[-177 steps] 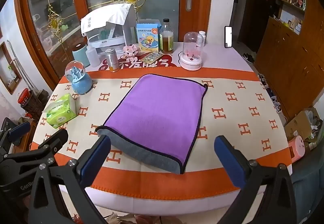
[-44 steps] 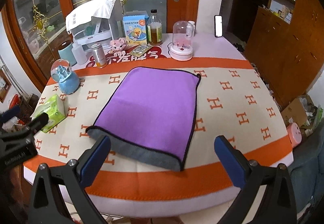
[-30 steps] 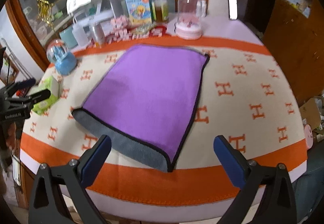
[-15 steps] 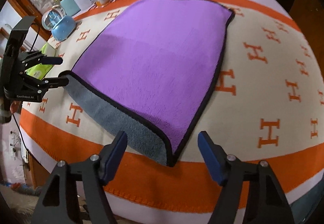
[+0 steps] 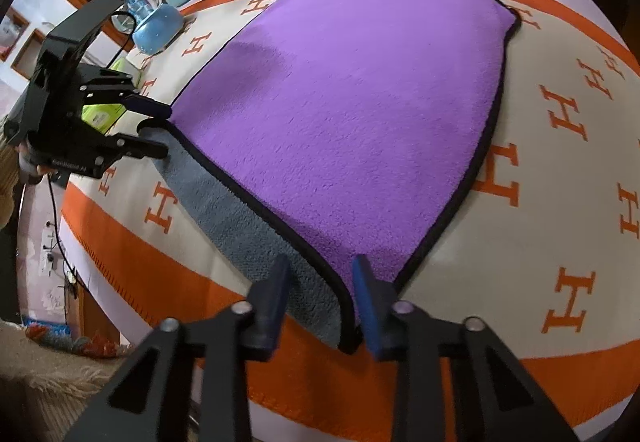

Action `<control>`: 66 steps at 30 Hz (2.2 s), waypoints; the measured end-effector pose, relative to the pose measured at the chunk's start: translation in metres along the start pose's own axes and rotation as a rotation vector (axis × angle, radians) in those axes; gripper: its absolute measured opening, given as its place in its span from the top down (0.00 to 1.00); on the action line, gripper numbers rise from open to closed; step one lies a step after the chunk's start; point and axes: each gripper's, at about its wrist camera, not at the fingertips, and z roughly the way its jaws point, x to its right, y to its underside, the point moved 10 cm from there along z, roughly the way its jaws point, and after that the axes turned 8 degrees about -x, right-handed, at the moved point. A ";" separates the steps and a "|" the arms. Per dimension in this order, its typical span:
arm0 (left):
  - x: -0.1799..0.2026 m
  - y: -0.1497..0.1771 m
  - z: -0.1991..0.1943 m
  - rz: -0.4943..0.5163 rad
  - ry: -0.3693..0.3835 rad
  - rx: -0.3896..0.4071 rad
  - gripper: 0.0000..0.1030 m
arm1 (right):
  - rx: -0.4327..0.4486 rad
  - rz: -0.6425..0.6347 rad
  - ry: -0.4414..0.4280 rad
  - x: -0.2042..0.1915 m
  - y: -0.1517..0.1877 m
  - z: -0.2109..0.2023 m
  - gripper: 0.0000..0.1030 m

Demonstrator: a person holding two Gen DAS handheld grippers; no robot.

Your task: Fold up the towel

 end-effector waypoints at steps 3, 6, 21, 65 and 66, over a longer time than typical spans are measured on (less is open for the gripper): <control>-0.004 0.001 0.001 -0.003 0.027 -0.009 0.57 | -0.010 0.001 -0.020 0.001 0.001 0.002 0.76; -0.008 0.004 0.000 -0.003 0.046 -0.018 0.58 | -0.012 -0.006 -0.022 0.000 0.003 0.001 0.80; -0.024 0.002 0.000 0.014 0.062 -0.073 0.60 | 0.013 -0.060 0.015 -0.006 0.007 -0.006 0.89; -0.124 -0.179 -0.076 -0.361 -0.476 0.227 0.95 | 0.294 0.176 0.298 0.104 -0.170 -0.080 0.95; -0.129 -0.188 -0.077 -0.377 -0.480 0.234 0.95 | 0.297 0.185 0.306 0.109 -0.176 -0.080 0.95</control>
